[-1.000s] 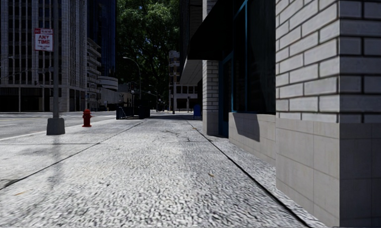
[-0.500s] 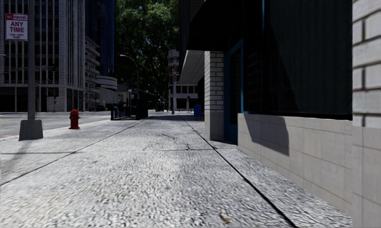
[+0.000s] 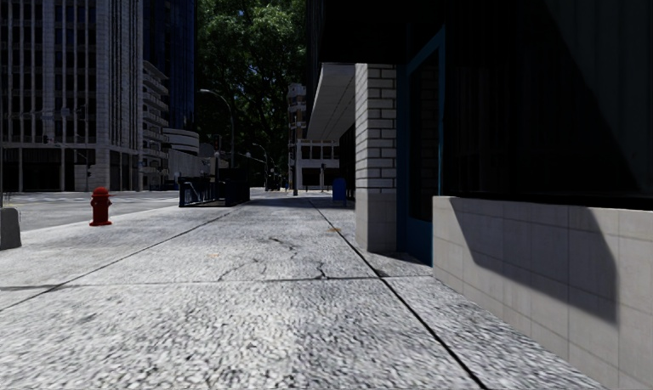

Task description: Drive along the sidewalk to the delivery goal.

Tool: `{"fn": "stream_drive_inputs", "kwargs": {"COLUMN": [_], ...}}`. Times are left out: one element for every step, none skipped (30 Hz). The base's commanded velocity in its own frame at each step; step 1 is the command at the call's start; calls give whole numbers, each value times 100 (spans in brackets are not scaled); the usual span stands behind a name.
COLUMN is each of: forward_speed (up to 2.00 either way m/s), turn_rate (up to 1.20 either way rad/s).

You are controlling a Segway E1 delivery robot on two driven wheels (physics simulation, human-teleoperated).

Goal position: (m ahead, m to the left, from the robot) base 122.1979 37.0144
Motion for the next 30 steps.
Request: {"fn": "stream_drive_inputs", "kwargs": {"forward_speed": [177,177,177,177,177,177,177,177,177,177,177,177,177,177,177,177,177,177,177,177,177,177,177,177,177,177,177,177,177,177], "turn_rate": [0,0,0,0,0,0,0,0,0,0,0,0,0,0,0,0,0,0,0,0,0,0,0,0,0,0,0,0,0,0]}}
